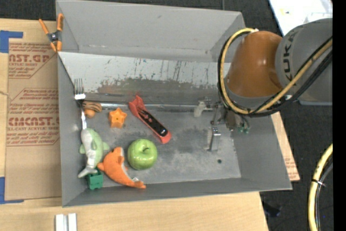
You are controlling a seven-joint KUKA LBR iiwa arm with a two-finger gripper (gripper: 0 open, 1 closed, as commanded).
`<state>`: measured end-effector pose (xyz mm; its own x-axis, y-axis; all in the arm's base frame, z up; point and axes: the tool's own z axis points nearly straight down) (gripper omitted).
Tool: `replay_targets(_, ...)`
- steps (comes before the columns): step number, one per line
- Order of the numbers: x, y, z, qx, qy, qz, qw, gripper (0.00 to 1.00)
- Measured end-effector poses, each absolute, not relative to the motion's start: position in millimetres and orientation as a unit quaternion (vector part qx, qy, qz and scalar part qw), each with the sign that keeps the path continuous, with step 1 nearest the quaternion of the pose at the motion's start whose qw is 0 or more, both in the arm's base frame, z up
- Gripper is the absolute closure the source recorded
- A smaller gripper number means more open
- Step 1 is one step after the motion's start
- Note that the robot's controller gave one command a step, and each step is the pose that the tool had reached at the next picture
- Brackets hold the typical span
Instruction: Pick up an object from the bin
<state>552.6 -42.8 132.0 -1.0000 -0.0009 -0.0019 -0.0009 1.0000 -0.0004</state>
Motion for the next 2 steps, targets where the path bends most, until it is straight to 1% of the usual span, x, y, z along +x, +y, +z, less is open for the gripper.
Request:
replay_targets(1, 548.5, 2.8, 84.1, -0.032, 0.999, 0.000, 0.001, 0.00)
replay_targets(2, 518.8, 18.5, 74.2, -0.058, 0.998, -0.001, 0.005, 0.00)
